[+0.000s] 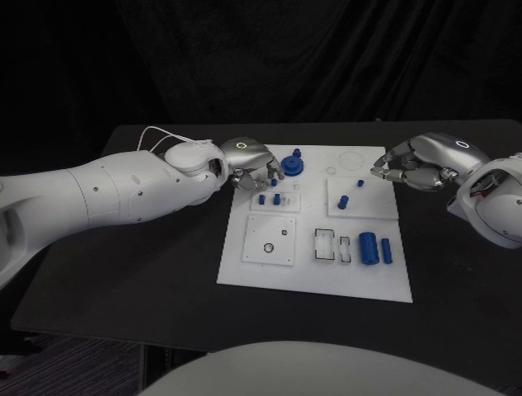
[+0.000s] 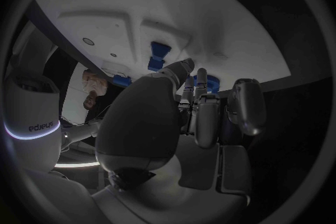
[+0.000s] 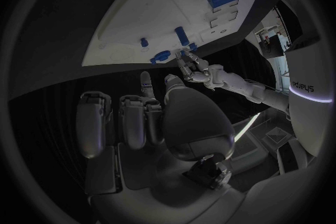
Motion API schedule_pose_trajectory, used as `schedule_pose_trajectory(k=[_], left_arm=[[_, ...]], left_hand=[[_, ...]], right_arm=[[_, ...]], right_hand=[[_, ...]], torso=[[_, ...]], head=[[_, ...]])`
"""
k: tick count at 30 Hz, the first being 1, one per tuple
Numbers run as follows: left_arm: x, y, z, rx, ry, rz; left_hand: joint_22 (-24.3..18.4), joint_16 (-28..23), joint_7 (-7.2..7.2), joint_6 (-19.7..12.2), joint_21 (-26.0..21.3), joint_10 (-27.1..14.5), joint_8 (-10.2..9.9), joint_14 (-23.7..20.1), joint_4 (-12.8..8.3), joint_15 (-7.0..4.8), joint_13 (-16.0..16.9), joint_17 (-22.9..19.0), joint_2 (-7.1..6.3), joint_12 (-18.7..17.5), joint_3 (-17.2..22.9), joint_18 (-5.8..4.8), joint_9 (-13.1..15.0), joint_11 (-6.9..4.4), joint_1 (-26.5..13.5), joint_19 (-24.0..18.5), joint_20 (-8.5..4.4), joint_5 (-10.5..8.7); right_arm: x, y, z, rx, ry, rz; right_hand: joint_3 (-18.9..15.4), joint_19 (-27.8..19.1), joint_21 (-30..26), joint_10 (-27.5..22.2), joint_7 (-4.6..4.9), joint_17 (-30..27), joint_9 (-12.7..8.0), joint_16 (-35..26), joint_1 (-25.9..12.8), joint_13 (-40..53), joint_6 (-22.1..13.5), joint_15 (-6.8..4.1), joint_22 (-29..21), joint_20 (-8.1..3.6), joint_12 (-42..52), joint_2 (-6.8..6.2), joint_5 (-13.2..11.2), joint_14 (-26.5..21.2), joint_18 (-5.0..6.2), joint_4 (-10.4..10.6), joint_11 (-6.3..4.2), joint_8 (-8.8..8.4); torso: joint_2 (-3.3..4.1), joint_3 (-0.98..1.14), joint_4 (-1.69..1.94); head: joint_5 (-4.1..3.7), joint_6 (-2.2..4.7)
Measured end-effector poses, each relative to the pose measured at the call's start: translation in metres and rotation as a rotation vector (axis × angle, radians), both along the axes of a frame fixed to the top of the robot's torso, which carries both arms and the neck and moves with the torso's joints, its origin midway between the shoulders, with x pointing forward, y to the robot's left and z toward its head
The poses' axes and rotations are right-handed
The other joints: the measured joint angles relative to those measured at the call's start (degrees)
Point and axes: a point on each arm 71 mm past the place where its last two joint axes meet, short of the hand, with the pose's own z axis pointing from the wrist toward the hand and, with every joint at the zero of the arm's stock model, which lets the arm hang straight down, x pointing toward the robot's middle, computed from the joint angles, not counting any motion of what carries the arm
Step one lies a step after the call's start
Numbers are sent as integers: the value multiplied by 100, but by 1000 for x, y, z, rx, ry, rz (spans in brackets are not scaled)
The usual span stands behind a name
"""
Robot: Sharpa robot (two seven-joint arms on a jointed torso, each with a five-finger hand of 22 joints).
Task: Assemble the parts on the task board
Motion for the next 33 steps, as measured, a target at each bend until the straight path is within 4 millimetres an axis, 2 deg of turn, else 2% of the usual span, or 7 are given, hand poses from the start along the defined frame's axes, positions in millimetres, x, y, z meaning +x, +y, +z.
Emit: schedule_pose_trajectory(k=[14,18,20,25,28,31,33], left_arm=[[-1,49,10,-50,-122,58],[-8,67,15,-83,-161,77],[-11,75,17,-116,-164,93],[-17,98,24,-297,-78,175],[-19,108,26,-449,28,219],[-20,111,27,-613,150,234],[-21,109,28,-706,217,231]], left_hand=[[0,-170,10,224,-298,-9,133,-147,56,-7,47,-151,-85,2,-8,90,27,-55,-35,-161,10,-176],[0,-269,-23,272,-514,-144,148,-277,98,-21,145,-308,-168,75,31,90,29,-121,-13,-322,-6,-287],[1,-421,-51,300,-879,-337,187,-506,191,-12,296,-551,-203,229,17,178,29,-129,22,-578,8,-273],[4,-2273,224,34,-2549,-1364,81,-3020,470,290,730,-3022,-212,656,-299,370,-43,189,-105,-1862,239,159],[-72,-3620,330,-795,-4281,-2263,71,-4423,713,756,847,-3807,0,873,-696,451,-205,488,-309,-3502,482,214],[-755,-4920,583,-1102,-5547,-3084,71,-5293,991,855,657,-4576,321,1203,-1350,450,-291,330,-400,-4383,601,302],[-1367,-5778,568,-1212,-6328,-3493,71,-5709,1214,783,281,-5088,550,1325,-1849,543,-362,294,-556,-4726,660,423]], right_arm=[[-4,-5,1,6,-4,-8],[-6,-9,2,11,-12,-16],[-6,-10,4,14,-18,-18],[-3,-8,20,23,-58,-13],[-1,-4,32,28,-83,-9],[1,-1,38,25,-95,-9],[2,3,39,18,-96,-7]], right_hand=[[31,0,-96,1,24,0,-15,-29,112,31,24,8,-1,0,-317,-79,0,4,0,0,1,0],[33,18,-192,-949,53,0,-42,-65,220,34,94,65,0,24,-1145,-66,0,6,0,1,89,0],[32,20,-269,-1573,72,0,-45,-112,333,-1123,113,87,-1,62,-2630,13,0,5,1,1,104,0],[32,20,-511,-2927,123,0,-62,-201,508,-2780,164,185,-1,167,-4592,-163,0,-2,6,1,245,0],[113,-24,-788,-3276,164,-34,-72,-329,795,-3264,205,315,-1,251,-5214,-297,0,5,93,-16,359,0],[177,-129,-1054,-3585,164,-208,-82,-440,1096,-3686,205,387,2,356,-5733,-430,0,1,182,-80,516,-6],[251,-282,-1317,-3835,103,-417,-102,-551,1353,-4025,144,459,4,402,-6112,-539,5,-11,181,-154,637,-31]], torso=[[3,-2,3],[4,-4,3],[4,-4,-3],[1,-10,-13],[-3,-25,-11],[-8,-43,1],[-10,-49,5]], head=[[55,0],[54,0],[79,0],[132,0],[138,0],[107,0],[81,0]])
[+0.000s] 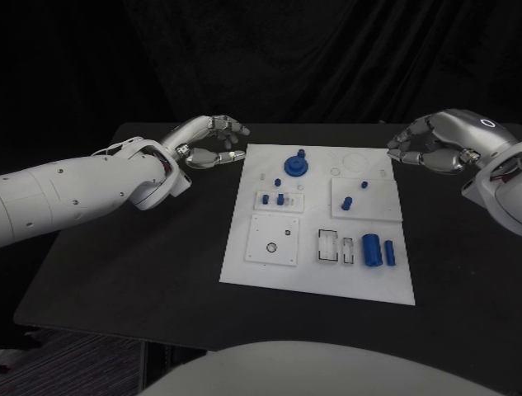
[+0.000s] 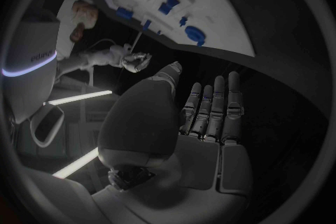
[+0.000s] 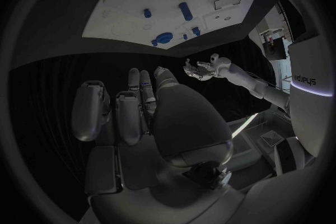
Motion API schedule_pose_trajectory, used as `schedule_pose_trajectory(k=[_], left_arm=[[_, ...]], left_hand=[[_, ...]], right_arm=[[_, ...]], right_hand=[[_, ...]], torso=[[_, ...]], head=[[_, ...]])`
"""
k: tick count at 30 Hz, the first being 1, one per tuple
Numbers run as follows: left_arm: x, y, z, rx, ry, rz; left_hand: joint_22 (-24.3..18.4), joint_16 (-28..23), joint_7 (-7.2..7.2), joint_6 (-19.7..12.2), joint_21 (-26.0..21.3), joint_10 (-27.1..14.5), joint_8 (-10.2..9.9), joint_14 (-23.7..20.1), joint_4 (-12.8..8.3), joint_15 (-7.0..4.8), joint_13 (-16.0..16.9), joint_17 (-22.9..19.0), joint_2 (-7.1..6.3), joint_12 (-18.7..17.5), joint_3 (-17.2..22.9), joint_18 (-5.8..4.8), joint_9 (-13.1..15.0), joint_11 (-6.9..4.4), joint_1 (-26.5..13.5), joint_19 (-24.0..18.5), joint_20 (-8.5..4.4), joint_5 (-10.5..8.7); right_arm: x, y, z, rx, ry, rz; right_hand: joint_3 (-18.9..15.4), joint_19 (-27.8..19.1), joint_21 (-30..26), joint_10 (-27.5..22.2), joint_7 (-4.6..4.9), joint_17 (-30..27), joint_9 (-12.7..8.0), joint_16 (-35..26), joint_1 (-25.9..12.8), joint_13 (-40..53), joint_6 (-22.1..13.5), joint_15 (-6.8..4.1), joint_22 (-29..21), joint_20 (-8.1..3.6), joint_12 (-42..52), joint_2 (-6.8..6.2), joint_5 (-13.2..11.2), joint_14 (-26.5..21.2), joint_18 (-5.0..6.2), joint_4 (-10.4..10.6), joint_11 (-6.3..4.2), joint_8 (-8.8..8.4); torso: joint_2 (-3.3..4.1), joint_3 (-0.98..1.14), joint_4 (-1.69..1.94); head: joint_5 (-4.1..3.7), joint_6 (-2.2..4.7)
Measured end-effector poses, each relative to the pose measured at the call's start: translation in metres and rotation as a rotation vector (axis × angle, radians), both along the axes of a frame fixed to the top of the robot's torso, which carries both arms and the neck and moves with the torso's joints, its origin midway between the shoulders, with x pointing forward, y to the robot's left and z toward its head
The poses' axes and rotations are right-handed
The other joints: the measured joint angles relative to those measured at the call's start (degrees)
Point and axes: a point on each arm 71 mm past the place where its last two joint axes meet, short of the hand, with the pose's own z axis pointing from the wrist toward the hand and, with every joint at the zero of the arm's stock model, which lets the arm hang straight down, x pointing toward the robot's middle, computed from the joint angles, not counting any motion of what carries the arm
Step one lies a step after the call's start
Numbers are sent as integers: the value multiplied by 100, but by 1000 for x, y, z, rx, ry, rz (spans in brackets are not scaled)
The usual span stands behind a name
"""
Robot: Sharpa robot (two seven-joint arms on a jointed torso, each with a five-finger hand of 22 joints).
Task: Assemble the parts on the task board
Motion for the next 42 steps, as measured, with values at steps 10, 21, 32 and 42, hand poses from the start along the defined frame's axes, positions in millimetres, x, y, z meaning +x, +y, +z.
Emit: schedule_pose_trajectory(k=[10,21,32,42], left_arm=[[-5,-17,-2,-368,218,-81],[-11,-20,-8,-480,300,-116],[-16,-23,-9,-512,328,-138],[-16,-23,-10,-520,342,-151]], left_hand=[[-1902,-2456,-366,-1534,-485,-1372,-173,-2228,106,-141,-1622,-2018,681,-1274,-1182,129,-771,-372,-448,-1807,56,45],[-2937,-2535,-496,-1664,-507,-1565,-173,-2448,113,-101,-1907,-2273,923,-1436,-1536,128,-959,-519,-206,-2144,184,162],[-3027,-2535,-478,-1618,-507,-1574,-173,-2363,94,-17,-1907,-2278,1032,-1402,-1556,127,-982,-470,-98,-2109,283,284],[-3080,-2534,-415,-1558,-506,-1584,-173,-2240,41,148,-1906,-2250,1136,-1294,-1558,126,-1010,-296,222,-1975,417,649]], right_arm=[[4,10,-15,-115,72,0],[6,13,-39,-212,128,0],[10,22,-52,-244,134,16],[13,26,-53,-242,115,31]], right_hand=[[1854,-457,-860,-536,-133,-691,-144,-355,594,-1033,-301,47,-1,49,-795,-880,86,-451,180,-100,71,-3],[2359,-477,-914,-569,-134,-791,-143,-382,393,-1242,-300,31,-1,69,-795,-1170,40,-480,180,-256,61,-3],[2494,-432,-831,-552,-189,-704,-142,-349,167,-1326,-356,56,-2,67,-727,-1166,39,-454,179,-263,114,-3],[2618,-331,-690,-317,-159,-619,-137,-287,23,-1399,-386,46,-3,49,-612,-1142,39,-360,178,-280,100,-3]], torso=[[-1,-26,29],[58,-157,131],[99,-228,176],[108,-212,180]], head=[[-281,0],[-520,0],[-637,-1],[-634,-1]])
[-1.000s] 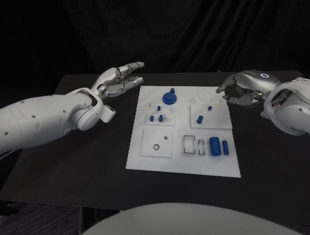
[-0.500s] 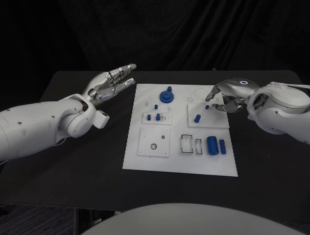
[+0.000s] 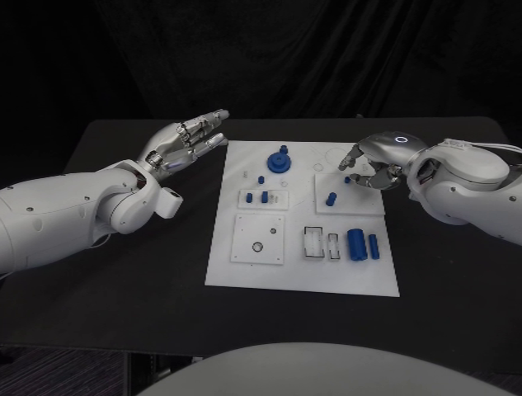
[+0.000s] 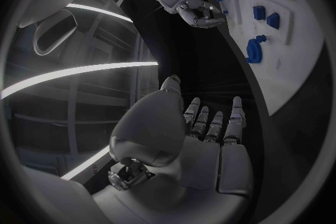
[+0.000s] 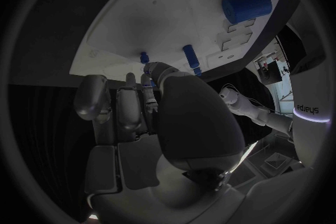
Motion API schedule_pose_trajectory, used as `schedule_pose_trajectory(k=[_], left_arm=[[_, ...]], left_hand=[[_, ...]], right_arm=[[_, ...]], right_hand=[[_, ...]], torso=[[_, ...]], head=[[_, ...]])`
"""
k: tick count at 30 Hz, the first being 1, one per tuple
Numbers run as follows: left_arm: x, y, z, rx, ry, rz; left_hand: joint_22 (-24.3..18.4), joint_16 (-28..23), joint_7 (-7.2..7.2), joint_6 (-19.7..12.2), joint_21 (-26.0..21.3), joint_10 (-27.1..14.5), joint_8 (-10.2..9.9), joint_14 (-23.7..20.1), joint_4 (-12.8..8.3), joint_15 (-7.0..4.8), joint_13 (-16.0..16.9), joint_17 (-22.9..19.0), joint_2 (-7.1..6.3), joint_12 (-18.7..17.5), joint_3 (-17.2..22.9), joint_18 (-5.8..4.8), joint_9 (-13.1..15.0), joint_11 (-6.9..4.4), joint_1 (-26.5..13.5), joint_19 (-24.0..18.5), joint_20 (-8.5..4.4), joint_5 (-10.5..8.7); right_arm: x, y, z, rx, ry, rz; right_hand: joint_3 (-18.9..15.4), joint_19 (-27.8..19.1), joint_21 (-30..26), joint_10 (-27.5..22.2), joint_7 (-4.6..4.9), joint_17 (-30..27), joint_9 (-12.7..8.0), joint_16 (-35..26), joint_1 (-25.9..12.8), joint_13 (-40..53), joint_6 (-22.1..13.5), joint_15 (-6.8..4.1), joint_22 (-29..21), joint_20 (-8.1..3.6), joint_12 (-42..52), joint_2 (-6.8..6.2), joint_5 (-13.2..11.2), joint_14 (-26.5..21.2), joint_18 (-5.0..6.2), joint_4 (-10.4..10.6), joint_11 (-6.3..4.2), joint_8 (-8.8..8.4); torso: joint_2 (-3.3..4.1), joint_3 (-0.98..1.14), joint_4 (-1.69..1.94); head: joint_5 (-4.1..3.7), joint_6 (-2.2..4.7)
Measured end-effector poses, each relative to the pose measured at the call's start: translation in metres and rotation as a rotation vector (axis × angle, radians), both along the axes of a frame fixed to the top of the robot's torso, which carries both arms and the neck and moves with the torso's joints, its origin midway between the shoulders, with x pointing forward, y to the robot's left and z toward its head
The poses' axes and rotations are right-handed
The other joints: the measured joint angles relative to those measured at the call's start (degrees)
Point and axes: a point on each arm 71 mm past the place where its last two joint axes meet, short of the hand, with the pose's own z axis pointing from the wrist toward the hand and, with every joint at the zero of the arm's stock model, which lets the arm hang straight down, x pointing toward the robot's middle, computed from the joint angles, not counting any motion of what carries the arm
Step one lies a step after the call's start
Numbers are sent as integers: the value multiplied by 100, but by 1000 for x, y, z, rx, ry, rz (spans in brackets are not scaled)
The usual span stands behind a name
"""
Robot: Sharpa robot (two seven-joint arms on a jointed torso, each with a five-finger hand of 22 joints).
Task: Assemble the parts on the task board
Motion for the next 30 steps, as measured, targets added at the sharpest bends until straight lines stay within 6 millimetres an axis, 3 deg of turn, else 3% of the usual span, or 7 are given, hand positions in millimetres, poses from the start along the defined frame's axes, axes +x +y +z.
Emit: schedule_pose_trajectory(k=[5,17,24,27,30], left_arm=[[0,0,0,-3,4,-7],[1,-1,-1,-8,11,-21],[1,-2,-2,-9,15,-24],[1,-2,-3,-10,18,-28],[1,-4,-4,-11,19,-32]], left_hand=[[-1,0,-20,20,0,12,0,31,-55,30,0,7,10,24,-8,0,-8,54,86,61,61,79],[51,22,-20,20,46,13,0,133,-112,90,0,34,21,45,-2,-1,-19,95,187,132,132,162],[118,47,-20,19,81,11,0,226,-134,142,1,49,41,45,8,-2,-25,134,207,245,162,189],[243,226,-41,41,222,40,0,608,-182,192,1,144,64,81,7,-2,-25,163,289,575,180,256],[244,263,-41,41,238,41,0,686,-182,213,1,162,64,85,7,-2,-25,163,289,634,183,266]], right_arm=[[1,2,-1,-2,1,6],[2,2,-6,-6,8,10],[1,1,-9,-6,13,9],[0,1,-10,-7,15,9],[0,1,-11,-7,17,9]], right_hand=[[24,20,0,52,26,0,31,0,-61,-48,26,0,0,20,0,-1,0,0,0,-24,-11,34],[127,91,92,327,55,46,132,44,-157,-135,282,-36,-1,-11,111,-9,-22,65,0,-95,-42,134],[143,112,132,419,63,72,158,67,-211,-144,336,-57,-1,-32,150,-15,-22,86,0,-111,-52,172],[142,112,132,420,63,72,159,67,-211,-144,336,-57,-1,-32,150,-15,-22,86,0,-111,-52,172],[142,112,132,419,64,79,168,67,-211,-144,335,-41,-1,-32,150,-15,-22,101,0,-111,-52,172]], torso=[[-2,0,-3],[-10,-30,-2],[-13,-35,-2],[-12,-35,-1],[-9,-35,0]], head=[[1,3],[34,3],[19,3],[10,3],[7,3]])
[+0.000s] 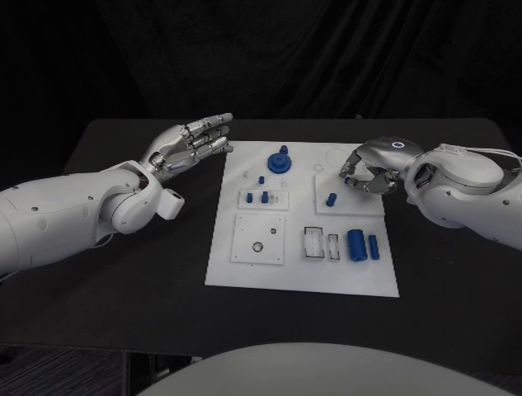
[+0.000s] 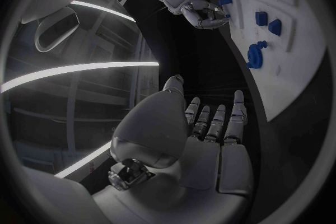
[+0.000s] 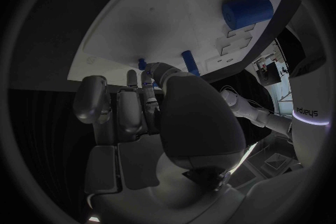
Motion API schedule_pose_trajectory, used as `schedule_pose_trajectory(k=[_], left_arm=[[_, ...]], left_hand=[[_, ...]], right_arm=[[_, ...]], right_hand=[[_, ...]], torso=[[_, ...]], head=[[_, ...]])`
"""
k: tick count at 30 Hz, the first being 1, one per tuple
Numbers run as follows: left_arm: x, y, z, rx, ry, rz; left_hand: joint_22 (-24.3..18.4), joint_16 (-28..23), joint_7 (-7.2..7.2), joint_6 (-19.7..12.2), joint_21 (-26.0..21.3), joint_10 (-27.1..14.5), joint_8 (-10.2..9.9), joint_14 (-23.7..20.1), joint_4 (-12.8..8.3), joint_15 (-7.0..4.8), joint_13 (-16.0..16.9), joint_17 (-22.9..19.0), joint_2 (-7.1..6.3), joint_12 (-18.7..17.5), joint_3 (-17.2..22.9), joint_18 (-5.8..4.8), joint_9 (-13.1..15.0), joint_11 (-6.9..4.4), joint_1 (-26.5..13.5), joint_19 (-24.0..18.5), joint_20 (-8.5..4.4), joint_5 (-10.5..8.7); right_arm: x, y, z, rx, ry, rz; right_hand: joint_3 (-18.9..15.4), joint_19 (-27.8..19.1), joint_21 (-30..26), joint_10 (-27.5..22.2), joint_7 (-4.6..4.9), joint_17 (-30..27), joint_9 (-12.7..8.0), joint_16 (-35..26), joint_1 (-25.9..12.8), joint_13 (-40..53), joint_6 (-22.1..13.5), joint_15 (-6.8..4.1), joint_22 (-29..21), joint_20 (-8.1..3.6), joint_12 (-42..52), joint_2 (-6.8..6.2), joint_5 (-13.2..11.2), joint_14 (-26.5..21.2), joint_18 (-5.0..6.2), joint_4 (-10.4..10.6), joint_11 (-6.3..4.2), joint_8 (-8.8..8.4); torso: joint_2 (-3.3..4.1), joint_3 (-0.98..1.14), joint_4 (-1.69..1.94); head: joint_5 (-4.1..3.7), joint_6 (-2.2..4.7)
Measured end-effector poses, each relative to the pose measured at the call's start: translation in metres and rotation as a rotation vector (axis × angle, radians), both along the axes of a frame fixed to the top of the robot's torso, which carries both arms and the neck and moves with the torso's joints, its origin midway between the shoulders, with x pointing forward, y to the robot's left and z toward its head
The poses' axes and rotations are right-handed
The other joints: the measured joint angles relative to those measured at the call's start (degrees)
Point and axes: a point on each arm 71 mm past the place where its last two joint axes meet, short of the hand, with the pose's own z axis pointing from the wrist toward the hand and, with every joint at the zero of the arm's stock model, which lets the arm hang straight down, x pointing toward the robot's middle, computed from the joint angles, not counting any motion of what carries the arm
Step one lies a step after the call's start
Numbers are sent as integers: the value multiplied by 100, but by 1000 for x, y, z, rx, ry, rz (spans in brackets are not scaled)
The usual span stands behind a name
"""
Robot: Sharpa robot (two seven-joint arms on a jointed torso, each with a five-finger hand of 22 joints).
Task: Assemble the parts on the task board
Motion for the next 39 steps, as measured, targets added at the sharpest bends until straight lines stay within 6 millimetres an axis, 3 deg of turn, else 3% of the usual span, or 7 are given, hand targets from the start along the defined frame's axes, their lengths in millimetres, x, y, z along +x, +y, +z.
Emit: schedule_pose_trajectory(k=[12,21,32,39], left_arm=[[1,0,-1,-2,5,-7],[1,0,-1,-3,8,-12],[1,-1,-2,-6,13,-20],[1,-1,-3,-6,15,-22]], left_hand=[[-20,23,0,0,0,20,0,31,-24,32,0,-1,24,0,7,1,0,19,24,33,9,66],[-33,25,0,0,0,22,0,41,-47,41,0,-1,24,0,16,0,0,63,24,62,21,67],[-45,25,21,20,0,22,1,61,-46,61,5,-1,45,0,16,1,1,63,46,62,21,95],[-50,48,21,20,0,42,1,81,-46,82,5,-2,45,0,16,0,0,83,45,62,21,95]], right_arm=[[1,-2,-3,-4,5,-5],[2,0,-5,-3,5,-1],[4,-1,-8,0,0,4],[5,0,-9,6,-7,11]], right_hand=[[17,11,2,77,2,5,45,0,-44,-20,81,0,0,-11,26,-1,0,0,0,-17,-9,40],[101,102,147,335,81,78,221,41,-5,-102,369,-71,-1,-55,73,38,0,71,-1,-296,-109,211],[102,115,190,420,75,85,272,42,-5,-128,378,-72,4,-69,73,38,0,72,0,-325,-113,218],[141,166,266,732,184,118,413,63,10,-227,529,-125,4,-120,73,86,0,124,-1,-475,-186,327]], torso=[[3,1,-5],[8,5,-7],[9,5,-1],[9,0,-1]], head=[[14,-1],[24,-1],[31,-2],[37,-2]])
